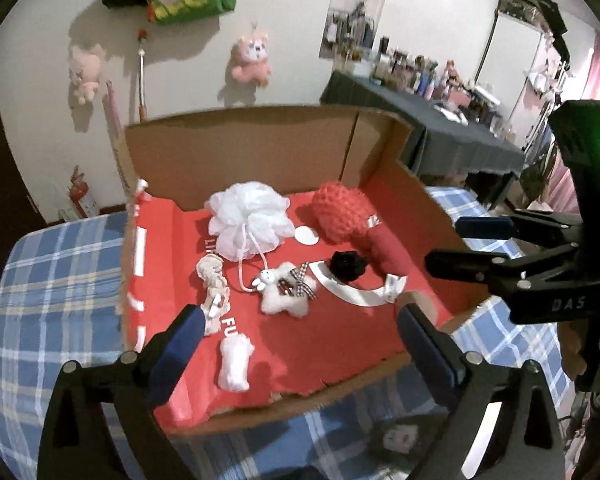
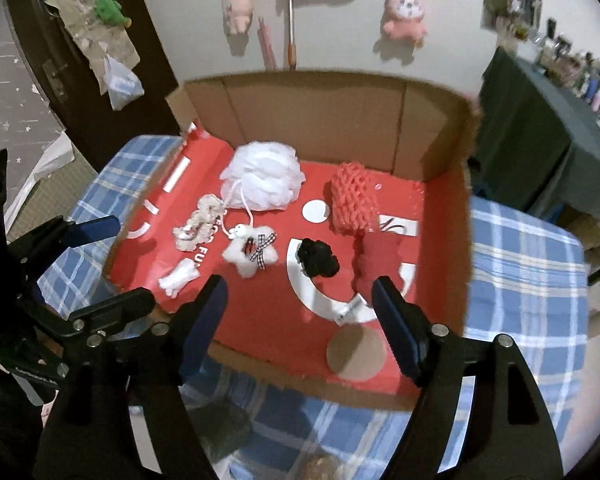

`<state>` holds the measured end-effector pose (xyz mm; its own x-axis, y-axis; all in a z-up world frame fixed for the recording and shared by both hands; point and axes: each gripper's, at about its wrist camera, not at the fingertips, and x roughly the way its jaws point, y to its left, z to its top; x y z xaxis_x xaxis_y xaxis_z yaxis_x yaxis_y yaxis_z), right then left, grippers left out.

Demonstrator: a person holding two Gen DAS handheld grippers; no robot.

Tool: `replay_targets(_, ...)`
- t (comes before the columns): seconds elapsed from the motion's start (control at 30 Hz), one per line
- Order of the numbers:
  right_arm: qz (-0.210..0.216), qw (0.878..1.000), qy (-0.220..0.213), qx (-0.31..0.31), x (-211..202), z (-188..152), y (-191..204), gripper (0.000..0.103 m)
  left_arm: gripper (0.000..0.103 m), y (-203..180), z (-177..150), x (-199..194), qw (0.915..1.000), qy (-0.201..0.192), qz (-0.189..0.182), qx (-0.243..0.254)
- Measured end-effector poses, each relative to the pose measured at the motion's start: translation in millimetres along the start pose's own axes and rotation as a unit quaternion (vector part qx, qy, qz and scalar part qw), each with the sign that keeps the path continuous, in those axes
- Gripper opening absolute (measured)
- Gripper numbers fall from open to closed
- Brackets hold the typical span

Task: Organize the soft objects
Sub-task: 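Withdraw both tools up out of the box, then move the left tool to the blue tissue pack while the right tool approaches the white tissue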

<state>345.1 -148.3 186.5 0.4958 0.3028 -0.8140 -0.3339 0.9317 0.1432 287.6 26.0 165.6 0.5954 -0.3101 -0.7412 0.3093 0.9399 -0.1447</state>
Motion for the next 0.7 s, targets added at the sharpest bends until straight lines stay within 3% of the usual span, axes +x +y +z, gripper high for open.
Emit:
replay_targets(0.37,-0.030,0.994,-0.105,-0.014,-92,-60,23,0.080,0.103,-27,-41,-79,0.9957,-0.091,-0.011,-0.014)
replay_targets(0.7,-0.069,0.973,-0.219,-0.027,-149,-142,46,0.083,0.103,-51,-102,-126,0.9827,-0.184,0.010,-0.021)
